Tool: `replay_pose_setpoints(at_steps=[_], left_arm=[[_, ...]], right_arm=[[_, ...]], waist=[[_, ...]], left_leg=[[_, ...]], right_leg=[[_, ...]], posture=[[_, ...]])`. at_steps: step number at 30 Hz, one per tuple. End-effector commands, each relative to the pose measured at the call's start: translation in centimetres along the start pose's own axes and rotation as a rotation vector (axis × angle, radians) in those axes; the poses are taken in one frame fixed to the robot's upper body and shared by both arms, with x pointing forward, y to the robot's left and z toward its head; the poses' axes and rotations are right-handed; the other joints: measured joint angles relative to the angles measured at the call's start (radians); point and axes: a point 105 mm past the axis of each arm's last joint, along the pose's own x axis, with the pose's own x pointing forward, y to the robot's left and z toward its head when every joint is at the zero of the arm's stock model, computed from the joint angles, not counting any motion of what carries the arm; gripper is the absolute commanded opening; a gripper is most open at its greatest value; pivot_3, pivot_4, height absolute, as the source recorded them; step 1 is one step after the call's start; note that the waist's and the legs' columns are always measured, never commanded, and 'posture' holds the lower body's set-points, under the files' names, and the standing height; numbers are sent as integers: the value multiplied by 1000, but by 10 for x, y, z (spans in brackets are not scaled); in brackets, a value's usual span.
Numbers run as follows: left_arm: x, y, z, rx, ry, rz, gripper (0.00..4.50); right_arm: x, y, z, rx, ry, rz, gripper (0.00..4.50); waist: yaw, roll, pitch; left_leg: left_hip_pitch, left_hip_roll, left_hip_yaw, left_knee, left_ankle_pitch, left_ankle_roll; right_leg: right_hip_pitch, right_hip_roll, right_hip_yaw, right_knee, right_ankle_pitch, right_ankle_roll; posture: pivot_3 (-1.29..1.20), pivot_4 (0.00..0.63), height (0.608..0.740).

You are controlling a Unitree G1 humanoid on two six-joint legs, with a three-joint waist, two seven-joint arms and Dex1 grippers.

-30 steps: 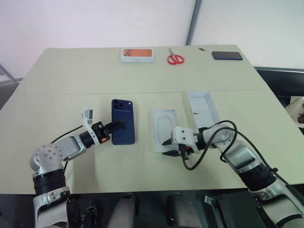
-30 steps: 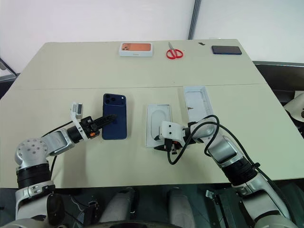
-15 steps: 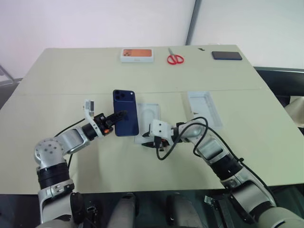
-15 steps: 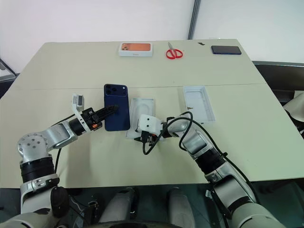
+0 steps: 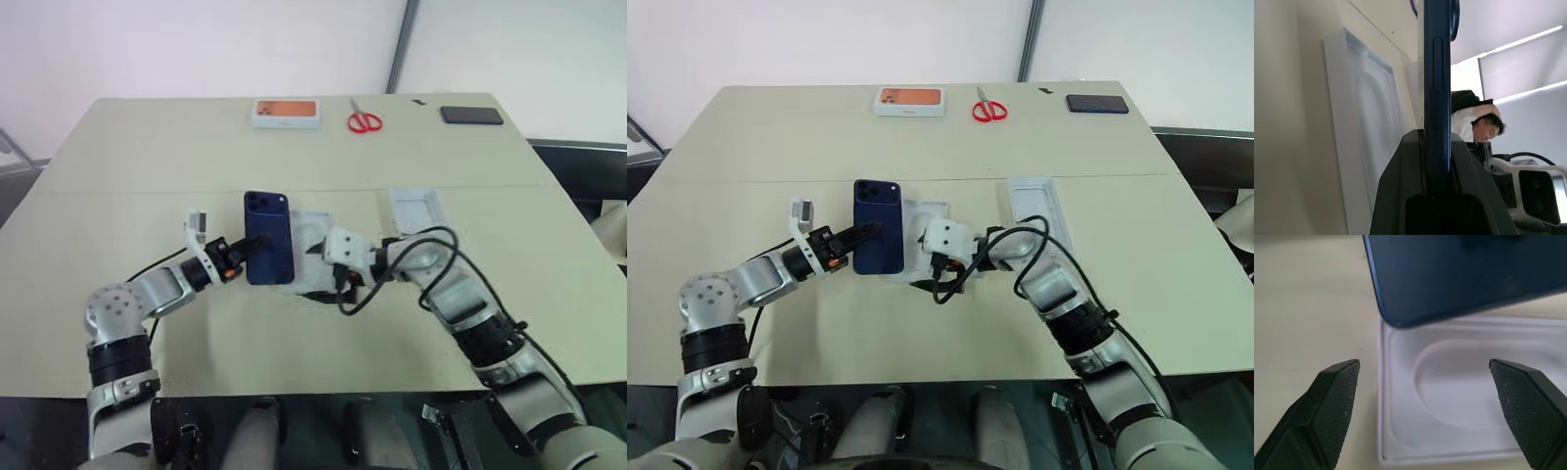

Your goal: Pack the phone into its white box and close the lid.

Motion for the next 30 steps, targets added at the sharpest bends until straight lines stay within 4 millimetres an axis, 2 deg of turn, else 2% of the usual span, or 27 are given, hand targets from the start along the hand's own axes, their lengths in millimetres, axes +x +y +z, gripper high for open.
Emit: replay_pose_setpoints(at_steps=[1, 5, 11, 12, 13, 19, 30], left_arm=[[14, -9, -2, 22, 17, -44, 0], [29, -7, -9, 18, 33, -45, 0], [40, -5, -12, 26, 54, -46, 0], [39, -5, -13, 22, 59, -48, 995], [39, -5, -13, 17, 63, -56, 1355], [37, -5, -12, 55, 76, -30, 4297], [33, -15, -9, 127, 116, -22, 4297]], right_arm=[[-26, -15, -6, 21, 1, -87, 4461], [-44, -29, -19, 55, 12, -174, 4461], [-47, -34, -23, 61, 14, -209, 4461], [-45, -33, -22, 60, 10, -209, 4500], [-44, -32, -22, 58, 9, -208, 4500], [-37, -30, -20, 58, -5, -203, 4500], [-27, -37, -16, 33, -17, -207, 4500]], waist=[[-2, 0, 0], [-7, -1, 0], [-9, 0, 0], [-8, 0, 0], [-8, 0, 0], [-6, -1, 0], [-6, 0, 0]], left_leg=[[0, 0, 0, 0, 0, 0], [0, 0, 2, -1, 0, 0], [0, 1, 2, 0, 0, 0], [0, 1, 2, 0, 0, 0], [0, 1, 2, 0, 0, 0], [0, 1, 2, 0, 0, 0], [0, 1, 1, 0, 0, 0]], right_leg=[[0, 0, 0, -1, 0, 0], [0, 0, 0, -1, 0, 0], [-1, 2, 1, 1, 0, 0], [-1, 2, 1, 1, 0, 0], [-1, 1, 1, 1, 0, 0], [-1, 1, 1, 1, 0, 0], [-1, 1, 1, 1, 0, 0]], posture=[[0, 150, 740], [0, 150, 740], [0, 150, 740], [0, 150, 740], [0, 150, 740], [0, 150, 740], [0, 150, 740]])
